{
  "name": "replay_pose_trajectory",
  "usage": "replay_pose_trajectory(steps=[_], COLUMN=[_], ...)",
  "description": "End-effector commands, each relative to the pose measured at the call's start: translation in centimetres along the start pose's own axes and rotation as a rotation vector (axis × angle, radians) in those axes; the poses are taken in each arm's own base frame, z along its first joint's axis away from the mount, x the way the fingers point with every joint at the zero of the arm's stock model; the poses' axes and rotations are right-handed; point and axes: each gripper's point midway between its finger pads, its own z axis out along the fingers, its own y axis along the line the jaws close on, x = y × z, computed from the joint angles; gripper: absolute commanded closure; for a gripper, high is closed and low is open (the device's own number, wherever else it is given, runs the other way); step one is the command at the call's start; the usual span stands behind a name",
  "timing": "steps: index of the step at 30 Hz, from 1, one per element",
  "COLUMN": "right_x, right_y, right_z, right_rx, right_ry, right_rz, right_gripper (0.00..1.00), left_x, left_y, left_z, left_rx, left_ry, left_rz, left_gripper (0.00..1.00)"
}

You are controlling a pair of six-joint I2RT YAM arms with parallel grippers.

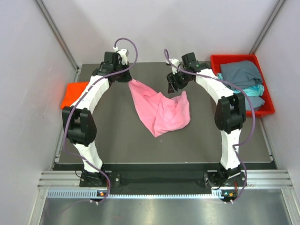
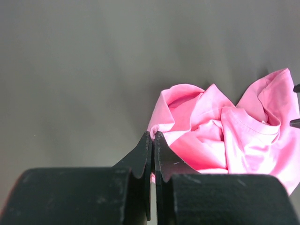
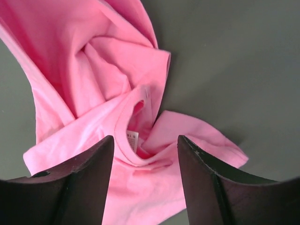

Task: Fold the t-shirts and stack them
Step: Flatten the tshirt out

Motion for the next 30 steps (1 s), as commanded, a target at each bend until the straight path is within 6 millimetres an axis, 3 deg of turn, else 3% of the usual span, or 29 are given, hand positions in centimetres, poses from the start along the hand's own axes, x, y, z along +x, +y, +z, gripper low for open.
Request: replay_pose_trajectory(steps=[1,2,6,13,14,15,16,17,18,19,22,23,25,26,27,28,29,30], right_x=[1.2,2.6,4.9,5.1,5.3,5.1,5.1,4.5,3.9,3.3,-1.1,-3.9,-7.0,-9.8,-11.6,-13.2,-14.9,-16.5], right_y=[1.0,1.2,1.7,2.4,2.3,2.3,2.3,2.0,1.9,1.8,0.5,-0.6,-2.1,-3.0,-4.2,-4.6,-4.4,-5.0], right_z=[-0.6,0.4,1.8,2.4,2.4,2.4,2.4,2.0,1.6,1.1,-1.9,-4.2,-6.9,-9.6,-11.6,-13.3,-16.3,-18.4], right_rx=[-0.044,-0.068,-0.134,-0.202,-0.205,-0.199,-0.195,-0.178,-0.167,-0.156,-0.054,0.024,0.116,0.202,0.262,0.308,0.372,0.429], right_ry=[0.052,0.086,0.157,0.172,0.174,0.167,0.167,0.154,0.14,0.125,0.017,-0.053,-0.132,-0.205,-0.269,-0.321,-0.387,-0.452], right_rz=[0.003,0.023,0.045,0.051,0.054,0.054,0.054,0.042,0.025,0.01,-0.085,-0.141,-0.19,-0.228,-0.251,-0.275,-0.302,-0.34], right_gripper=[0.43,0.43,0.46,0.47,0.55,0.81,0.93,1.0,1.0,1.0,1.0,1.0,1.0,1.0,1.0,1.0,1.0,1.0], left_x=[-3.5,-3.6,-3.6,-3.2,-3.2,-3.3,-3.3,-3.4,-3.6,-3.7,-5.0,-6.3,-7.5,-8.2,-10.4,-10.9,-11.9,-13.8], left_y=[-1.0,-1.0,-0.7,-0.5,-0.4,-0.4,-0.4,-0.4,-0.4,-0.3,0.3,0.5,1.7,2.3,2.8,3.3,3.6,4.0], left_z=[-1.2,-1.4,-1.7,-2.0,-2.1,-2.1,-2.0,-2.0,-2.1,-1.9,-1.7,-2.0,-1.6,-1.6,-2.4,-2.1,-2.5,-3.5], left_rx=[0.025,0.023,0.006,-0.012,-0.013,-0.012,-0.011,-0.012,-0.011,-0.014,-0.026,-0.04,-0.069,-0.092,-0.107,-0.118,-0.134,-0.16], left_ry=[-0.101,-0.106,-0.11,-0.105,-0.106,-0.108,-0.108,-0.108,-0.115,-0.117,-0.149,-0.176,-0.198,-0.213,-0.263,-0.269,-0.294,-0.342], left_rz=[0.011,0.014,0.024,0.038,0.037,0.036,0.038,0.037,0.038,0.038,0.05,0.06,0.074,0.077,0.083,0.096,0.106,0.118], left_gripper=[1.0,1.0,1.0,1.0,1.0,1.0,1.0,1.0,1.0,1.0,1.0,1.0,1.0,1.0,1.0,1.0,1.0,1.0])
